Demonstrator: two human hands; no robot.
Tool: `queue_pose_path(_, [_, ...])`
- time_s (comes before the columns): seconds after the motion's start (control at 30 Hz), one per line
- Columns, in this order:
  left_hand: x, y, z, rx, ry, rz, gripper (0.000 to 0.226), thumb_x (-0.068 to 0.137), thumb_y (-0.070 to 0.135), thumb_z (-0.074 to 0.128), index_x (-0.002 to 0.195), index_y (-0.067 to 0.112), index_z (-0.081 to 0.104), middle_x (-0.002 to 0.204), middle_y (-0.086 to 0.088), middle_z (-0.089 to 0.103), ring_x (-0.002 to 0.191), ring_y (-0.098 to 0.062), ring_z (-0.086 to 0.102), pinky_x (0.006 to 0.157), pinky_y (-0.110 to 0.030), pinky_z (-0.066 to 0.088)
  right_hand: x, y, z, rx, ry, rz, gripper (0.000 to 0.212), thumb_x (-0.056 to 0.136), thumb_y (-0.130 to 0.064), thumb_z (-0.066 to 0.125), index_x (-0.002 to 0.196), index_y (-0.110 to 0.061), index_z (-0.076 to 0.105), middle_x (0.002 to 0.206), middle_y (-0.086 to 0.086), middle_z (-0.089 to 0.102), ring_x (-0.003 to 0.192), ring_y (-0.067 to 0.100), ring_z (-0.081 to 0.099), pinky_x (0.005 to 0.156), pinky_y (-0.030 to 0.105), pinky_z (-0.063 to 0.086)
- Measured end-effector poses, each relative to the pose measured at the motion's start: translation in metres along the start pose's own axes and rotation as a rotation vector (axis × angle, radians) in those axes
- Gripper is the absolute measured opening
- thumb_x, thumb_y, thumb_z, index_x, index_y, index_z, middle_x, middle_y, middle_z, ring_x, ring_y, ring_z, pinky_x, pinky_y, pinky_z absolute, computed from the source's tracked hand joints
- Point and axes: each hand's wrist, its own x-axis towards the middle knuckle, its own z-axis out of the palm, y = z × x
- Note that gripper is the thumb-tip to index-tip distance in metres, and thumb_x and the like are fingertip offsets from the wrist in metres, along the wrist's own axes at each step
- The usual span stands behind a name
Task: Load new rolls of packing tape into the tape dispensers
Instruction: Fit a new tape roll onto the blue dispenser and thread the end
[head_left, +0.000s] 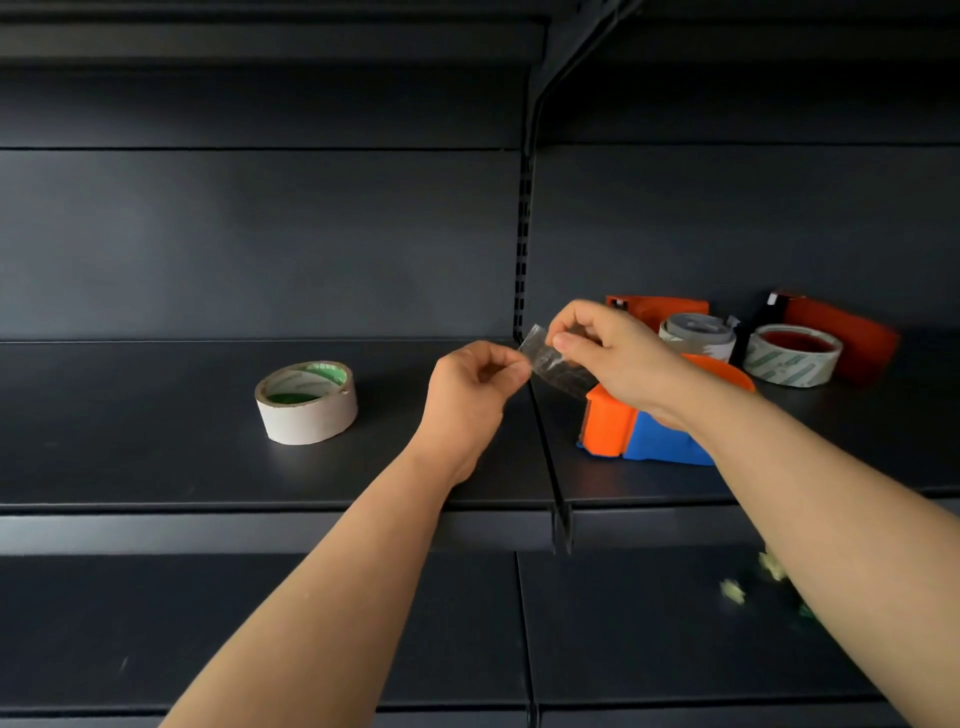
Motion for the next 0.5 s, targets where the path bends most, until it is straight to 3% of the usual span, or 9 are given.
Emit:
queue_pose_path(0.1, [0.000, 0.003, 0.001, 0.087, -0.003, 0.018, 0.015, 0.094, 0.013, 0.059, 0.082, 0.020, 0.061, 0.077, 0.009, 0.060, 0.073, -0.004, 0.055, 0.075, -0.027, 0.050, 0.000, 0.000, 0.001, -0.005, 0.012, 0.002, 0.012, 0.100, -0.020, 0.050, 0.093, -0.024, 0.060, 0.098, 0.004, 0.065, 0.100, 0.023, 0.061, 0.091, 0.038, 0.048])
queue_pose_path(0.2, [0.001, 0.011, -0.006, 0.451, -0.016, 0.139, 0.010, 0.096, 0.012, 0.053, 0.089, 0.014, 0.060, 0.083, 0.005, 0.061, 0.072, -0.004, 0.053, 0.063, -0.016, 0.042, -0.002, 0.000, 0.002, -0.006, 0.019, -0.007, 0.016, 0.099, -0.019, 0.051, 0.088, -0.027, 0.058, 0.099, 0.007, 0.066, 0.100, 0.025, 0.061, 0.091, 0.040, 0.048])
queue_pose_path(0.3, [0.003, 0.022, -0.012, 0.757, -0.058, 0.208, 0.012, 0.097, 0.014, 0.049, 0.090, 0.006, 0.056, 0.087, -0.006, 0.062, 0.077, -0.020, 0.057, 0.064, -0.031, 0.046, -0.002, -0.002, 0.002, -0.016, 0.028, -0.020, 0.019, 0.099, -0.018, 0.052, 0.085, -0.030, 0.057, 0.097, 0.008, 0.066, 0.098, 0.027, 0.062, 0.092, 0.046, 0.049])
queue_pose_path(0.4, [0.002, 0.030, -0.012, 0.984, -0.060, 0.228, 0.010, 0.098, 0.015, 0.047, 0.090, 0.009, 0.047, 0.082, -0.005, 0.053, 0.076, -0.021, 0.050, 0.060, -0.029, 0.037, -0.002, -0.003, 0.005, -0.020, 0.023, -0.027, 0.017, 0.098, -0.018, 0.053, 0.086, -0.029, 0.058, 0.096, 0.007, 0.066, 0.098, 0.026, 0.062, 0.091, 0.046, 0.049])
queue_pose_path(0.5, [0.001, 0.033, -0.013, 1.144, -0.012, 0.292, 0.005, 0.093, 0.004, 0.046, 0.095, 0.006, 0.050, 0.084, -0.006, 0.051, 0.080, -0.021, 0.046, 0.063, -0.030, 0.037, 0.000, -0.004, 0.008, -0.024, 0.022, -0.038, 0.015, 0.099, -0.020, 0.053, 0.087, -0.028, 0.059, 0.098, 0.011, 0.067, 0.097, 0.030, 0.062, 0.091, 0.049, 0.050])
